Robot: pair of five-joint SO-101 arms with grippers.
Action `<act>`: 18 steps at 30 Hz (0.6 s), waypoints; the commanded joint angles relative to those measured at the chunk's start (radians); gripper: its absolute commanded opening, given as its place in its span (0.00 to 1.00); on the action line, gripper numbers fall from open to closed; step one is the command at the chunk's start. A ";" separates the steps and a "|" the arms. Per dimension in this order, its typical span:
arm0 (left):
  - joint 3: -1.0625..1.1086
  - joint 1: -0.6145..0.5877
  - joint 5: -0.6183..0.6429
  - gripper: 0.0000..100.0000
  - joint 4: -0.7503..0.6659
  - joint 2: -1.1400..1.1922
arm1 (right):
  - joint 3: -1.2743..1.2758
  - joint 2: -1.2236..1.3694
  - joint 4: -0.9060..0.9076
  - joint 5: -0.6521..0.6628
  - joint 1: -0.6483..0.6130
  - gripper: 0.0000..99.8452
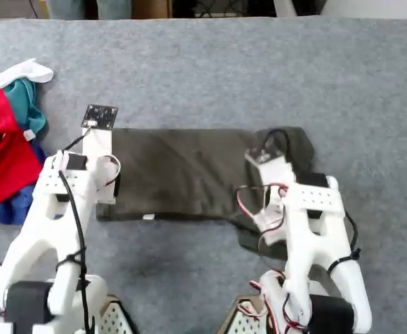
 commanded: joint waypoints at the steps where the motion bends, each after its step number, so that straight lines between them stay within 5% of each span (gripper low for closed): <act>1: -0.048 0.005 0.002 0.03 -0.014 0.028 | 0.027 0.004 0.044 0.054 -0.003 0.01; 12: -0.048 0.005 0.002 0.03 -0.014 0.048 | -0.071 -0.053 0.153 0.189 0.015 0.01; 18: -0.048 0.007 0.003 0.03 -0.054 0.049 | -0.125 -0.077 -0.087 0.189 0.049 0.01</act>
